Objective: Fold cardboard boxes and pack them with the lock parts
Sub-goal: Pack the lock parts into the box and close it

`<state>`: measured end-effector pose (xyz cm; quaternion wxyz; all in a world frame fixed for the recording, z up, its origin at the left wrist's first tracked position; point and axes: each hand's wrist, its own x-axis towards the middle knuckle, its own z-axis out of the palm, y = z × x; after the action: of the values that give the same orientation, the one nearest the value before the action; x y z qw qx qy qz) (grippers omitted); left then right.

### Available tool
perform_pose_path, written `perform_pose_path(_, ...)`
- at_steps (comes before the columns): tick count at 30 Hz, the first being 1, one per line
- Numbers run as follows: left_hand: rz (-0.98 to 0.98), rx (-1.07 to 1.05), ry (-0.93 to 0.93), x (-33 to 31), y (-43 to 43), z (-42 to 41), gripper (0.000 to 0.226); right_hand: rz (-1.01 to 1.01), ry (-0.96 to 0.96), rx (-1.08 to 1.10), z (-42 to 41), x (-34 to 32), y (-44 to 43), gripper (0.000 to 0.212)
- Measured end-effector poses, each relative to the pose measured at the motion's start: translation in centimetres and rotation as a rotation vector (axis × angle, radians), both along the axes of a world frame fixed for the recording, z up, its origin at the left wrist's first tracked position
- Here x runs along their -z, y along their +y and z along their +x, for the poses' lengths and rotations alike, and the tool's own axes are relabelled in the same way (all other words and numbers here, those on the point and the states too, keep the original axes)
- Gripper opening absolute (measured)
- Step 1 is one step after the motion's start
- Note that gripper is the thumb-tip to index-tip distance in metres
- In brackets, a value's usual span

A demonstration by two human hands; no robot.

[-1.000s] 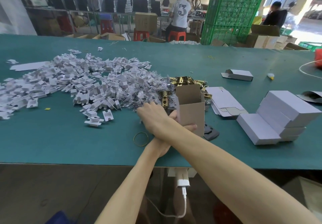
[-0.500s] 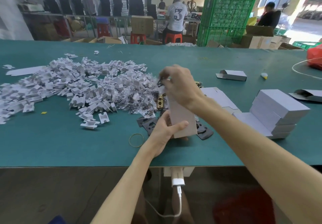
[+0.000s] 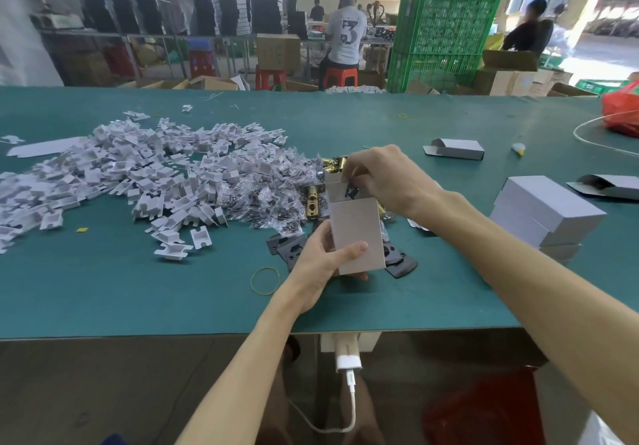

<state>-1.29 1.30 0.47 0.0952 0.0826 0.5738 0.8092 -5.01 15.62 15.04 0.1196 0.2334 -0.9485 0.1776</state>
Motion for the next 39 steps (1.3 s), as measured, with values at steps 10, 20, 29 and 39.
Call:
perform_pose_path(10, 0.009, 0.018, 0.027, 0.4, 0.0, -0.3, 0.053, 0.329, -0.036, 0.119, 0.8, 0.0, -0.3, 0.042)
perform_pose_path(20, 0.010, 0.031, 0.041, 0.8, -0.1, -0.5, 0.057, 0.363, -0.112, 0.131, 1.9, -0.3, -0.6, 0.045)
perform_pose_path(29, -0.009, 0.033, 0.039, 0.6, 0.0, -0.3, 0.057, 0.394, 0.084, 0.034, 1.9, 0.9, 0.2, 0.020)
perform_pose_path(39, 0.025, 0.011, 0.011, 0.3, -0.1, -0.2, 0.060, -0.507, -0.047, 0.119, 2.7, 6.2, 2.3, 0.047)
